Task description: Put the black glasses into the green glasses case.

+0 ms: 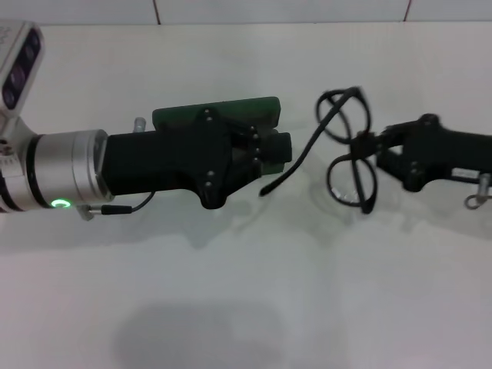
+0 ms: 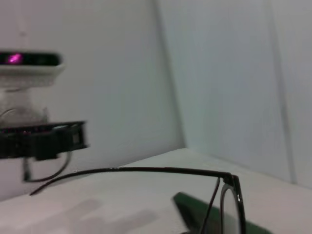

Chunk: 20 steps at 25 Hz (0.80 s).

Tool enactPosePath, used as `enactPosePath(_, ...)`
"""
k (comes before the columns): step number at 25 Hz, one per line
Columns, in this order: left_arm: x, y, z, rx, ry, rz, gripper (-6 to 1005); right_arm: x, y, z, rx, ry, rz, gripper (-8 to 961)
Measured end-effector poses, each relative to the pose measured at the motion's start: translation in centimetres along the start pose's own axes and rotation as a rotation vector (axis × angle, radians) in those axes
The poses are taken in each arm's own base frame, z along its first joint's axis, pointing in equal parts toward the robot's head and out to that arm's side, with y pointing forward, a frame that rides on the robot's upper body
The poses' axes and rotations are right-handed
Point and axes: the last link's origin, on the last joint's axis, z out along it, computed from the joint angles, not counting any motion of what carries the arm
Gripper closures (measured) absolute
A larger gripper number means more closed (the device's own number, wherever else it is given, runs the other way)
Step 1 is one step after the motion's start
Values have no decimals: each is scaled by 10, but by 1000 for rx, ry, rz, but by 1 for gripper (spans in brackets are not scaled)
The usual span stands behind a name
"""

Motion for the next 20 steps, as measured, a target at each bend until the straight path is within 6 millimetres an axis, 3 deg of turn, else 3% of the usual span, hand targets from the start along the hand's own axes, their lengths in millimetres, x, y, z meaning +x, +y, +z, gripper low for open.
enactPosePath(1,0,0,0,2,0,-2,993,-2,6,12,-45,16,-32,891)
enactPosePath(6,-2,0,3,8,3,-11,997,-10,9,25,-100,26,-83,890)
enactPosePath(20,-15,-2,16,25,-34,-49,1000,-39,5,46,-138,-30,-165,887)
